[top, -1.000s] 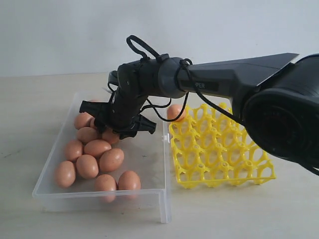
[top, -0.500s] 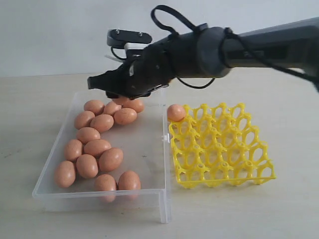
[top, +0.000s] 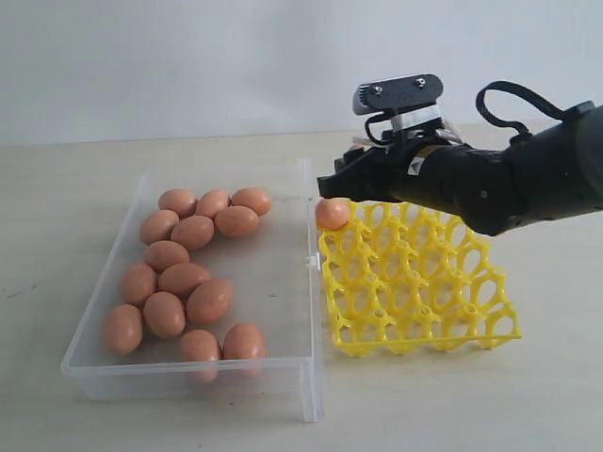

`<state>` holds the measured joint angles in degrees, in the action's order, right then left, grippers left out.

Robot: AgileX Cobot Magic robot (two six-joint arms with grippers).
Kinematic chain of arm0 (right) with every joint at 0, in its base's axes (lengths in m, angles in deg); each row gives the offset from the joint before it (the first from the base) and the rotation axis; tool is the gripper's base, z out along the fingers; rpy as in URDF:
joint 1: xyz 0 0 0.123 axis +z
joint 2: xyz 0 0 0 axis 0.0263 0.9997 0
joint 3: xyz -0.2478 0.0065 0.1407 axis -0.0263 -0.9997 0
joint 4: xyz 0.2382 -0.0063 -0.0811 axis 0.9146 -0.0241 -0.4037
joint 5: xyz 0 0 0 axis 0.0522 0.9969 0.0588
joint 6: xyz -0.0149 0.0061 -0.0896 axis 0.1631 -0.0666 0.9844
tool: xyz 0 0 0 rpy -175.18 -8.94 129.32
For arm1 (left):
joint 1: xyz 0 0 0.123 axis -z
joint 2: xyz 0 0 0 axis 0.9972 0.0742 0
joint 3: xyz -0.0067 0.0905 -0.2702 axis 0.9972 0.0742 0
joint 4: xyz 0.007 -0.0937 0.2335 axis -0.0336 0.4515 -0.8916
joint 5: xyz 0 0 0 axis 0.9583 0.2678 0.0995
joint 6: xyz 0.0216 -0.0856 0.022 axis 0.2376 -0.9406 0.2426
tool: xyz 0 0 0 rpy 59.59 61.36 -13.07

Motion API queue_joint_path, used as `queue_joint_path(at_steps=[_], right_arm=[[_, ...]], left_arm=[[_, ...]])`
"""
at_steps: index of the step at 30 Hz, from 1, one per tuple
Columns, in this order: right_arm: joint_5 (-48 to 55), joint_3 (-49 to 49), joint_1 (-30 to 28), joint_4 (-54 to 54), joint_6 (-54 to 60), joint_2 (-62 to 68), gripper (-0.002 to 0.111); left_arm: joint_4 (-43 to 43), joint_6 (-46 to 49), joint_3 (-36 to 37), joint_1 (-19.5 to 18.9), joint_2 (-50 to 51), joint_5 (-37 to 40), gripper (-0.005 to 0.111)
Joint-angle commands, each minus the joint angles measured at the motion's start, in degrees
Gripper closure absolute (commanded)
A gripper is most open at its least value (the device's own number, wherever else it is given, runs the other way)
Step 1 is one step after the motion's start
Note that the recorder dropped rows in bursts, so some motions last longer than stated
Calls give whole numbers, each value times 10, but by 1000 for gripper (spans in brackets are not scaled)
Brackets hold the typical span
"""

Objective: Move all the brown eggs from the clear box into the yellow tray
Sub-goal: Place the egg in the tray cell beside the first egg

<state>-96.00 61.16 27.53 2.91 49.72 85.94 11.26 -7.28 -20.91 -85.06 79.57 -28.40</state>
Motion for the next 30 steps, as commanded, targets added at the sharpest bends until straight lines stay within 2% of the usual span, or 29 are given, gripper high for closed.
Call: queue_joint_path(at_steps=[1, 7, 19, 20, 22, 25, 27, 30], right_arm=[[-38, -7, -32, -37, 7, 18, 108], [-52, -7, -54, -41, 7, 51, 108], [-99, -6, -54, -46, 3, 109, 107], [-102, -6, -54, -58, 3, 112, 105], [-102, -6, -54, -95, -18, 117, 92], [-103, -6, -54, -106, -26, 117, 65], [-108, -6, -54, -102, -17, 114, 53], [-113, -6, -54, -102, -16, 106, 45]], left_arm=[[0, -3, -2, -1, -3, -3, 107], [0, -3, -2, -1, -3, -3, 107], [0, -3, -2, -1, -3, -3, 107], [0, -3, -2, -1, -3, -3, 107], [0, -3, -2, -1, -3, -3, 107], [0, -3, -2, -1, -3, -3, 107], [0, -3, -2, -1, -3, -3, 107], [0, -3, -2, -1, -3, -3, 107]])
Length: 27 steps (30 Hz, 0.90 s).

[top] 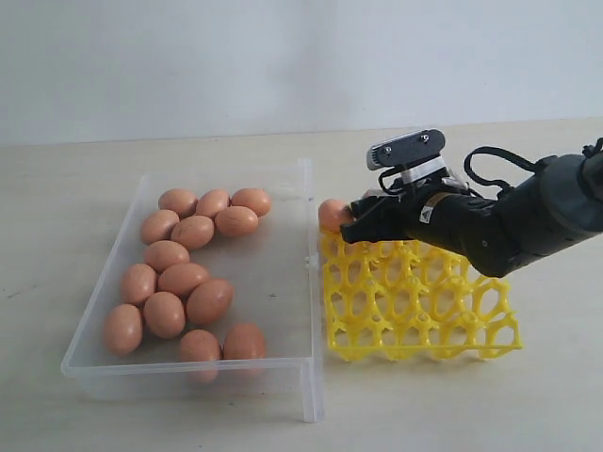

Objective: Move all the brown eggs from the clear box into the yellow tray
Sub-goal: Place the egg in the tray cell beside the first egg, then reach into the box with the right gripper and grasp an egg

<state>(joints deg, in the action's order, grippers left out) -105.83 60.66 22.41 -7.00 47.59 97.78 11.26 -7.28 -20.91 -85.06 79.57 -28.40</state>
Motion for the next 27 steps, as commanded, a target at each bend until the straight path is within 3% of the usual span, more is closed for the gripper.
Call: queue_joint_path(at_steps=[1, 6, 8, 11, 14, 15, 22, 27], right_arm=[[-15, -1, -2, -3, 5, -20, 44], [65, -1, -2, 0, 52, -111, 43], [180, 14, 4, -3, 41, -171, 49], [340, 54, 31, -3, 29, -220, 71], [483, 117, 93, 0, 22, -231, 105], [516, 143, 121, 11, 20, -222, 108], [650, 286, 212, 81, 54, -108, 102], [765, 414, 250, 152, 171, -13, 66]], left_arm=[[0, -3, -2, -1, -3, -3, 107], [0, -3, -2, -1, -3, -3, 107], [0, -3, -2, -1, -3, -3, 107], [0, -3, -2, -1, -3, -3, 107], [0, -3, -2, -1, -3, -3, 107], [0, -3, -2, -1, -3, -3, 107], [0, -3, -2, -1, -3, -3, 107], [0, -3, -2, -1, -3, -3, 107]])
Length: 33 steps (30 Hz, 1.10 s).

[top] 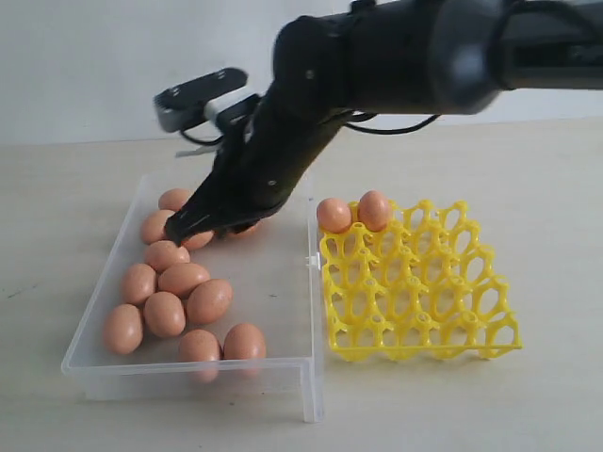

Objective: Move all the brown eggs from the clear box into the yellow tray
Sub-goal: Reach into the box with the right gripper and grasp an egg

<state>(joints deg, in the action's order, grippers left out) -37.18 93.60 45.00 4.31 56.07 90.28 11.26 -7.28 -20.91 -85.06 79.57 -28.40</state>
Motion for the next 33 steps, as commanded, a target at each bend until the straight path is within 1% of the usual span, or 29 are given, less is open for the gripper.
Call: queue_joint_path(at_steps=[1, 2, 3, 8, 13, 18, 29, 33], right_arm=[[88, 103, 27, 39, 94, 75, 59], [98, 125, 32, 37, 105, 92, 54], [107, 145, 32, 37, 120, 107, 52], [142, 222, 37, 13, 147, 171, 53], [150, 265, 38, 4, 156, 210, 53], [153, 286, 38, -9, 163, 233, 53], [136, 299, 38, -11, 186, 263, 52], [130, 305, 38, -11, 189, 280, 39]], left_arm=[[0, -3, -2, -1, -3, -3, 107], [0, -3, -2, -1, -3, -3, 107], [0, -3, -2, -1, -3, -3, 107], [0, -3, -2, -1, -3, -3, 107], [0, -3, -2, -1, -3, -3, 107], [0, -3, -2, -1, -3, -3, 107], [0, -3, -2, -1, -3, -3, 107], [0, -3, -2, -1, -3, -3, 107]])
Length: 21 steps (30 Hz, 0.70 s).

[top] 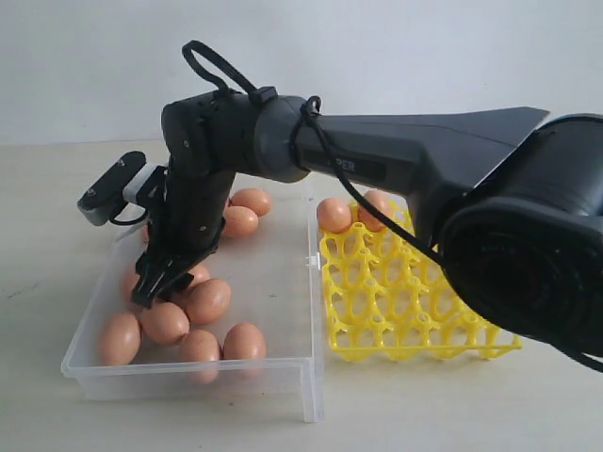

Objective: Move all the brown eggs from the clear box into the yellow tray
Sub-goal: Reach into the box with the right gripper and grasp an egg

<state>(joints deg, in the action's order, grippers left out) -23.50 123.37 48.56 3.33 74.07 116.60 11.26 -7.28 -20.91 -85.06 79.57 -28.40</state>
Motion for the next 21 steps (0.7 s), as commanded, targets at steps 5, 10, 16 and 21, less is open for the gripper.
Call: queue_joint_path(at_steps=[5, 10, 16, 21], right_arm=[[-24, 8, 2, -3, 9, 27, 43], [-37, 13, 2, -3, 9, 27, 79], [-44, 17, 0, -14, -17, 6, 108], [-148, -58, -16, -51, -103, -60, 108]], left_arm=[[0, -3, -2, -1, -3, -3, 107], [0, -3, -2, -1, -3, -3, 107], [0, -3, -2, -1, -3, -3, 107], [0, -3, -2, -1, -3, -3, 107]])
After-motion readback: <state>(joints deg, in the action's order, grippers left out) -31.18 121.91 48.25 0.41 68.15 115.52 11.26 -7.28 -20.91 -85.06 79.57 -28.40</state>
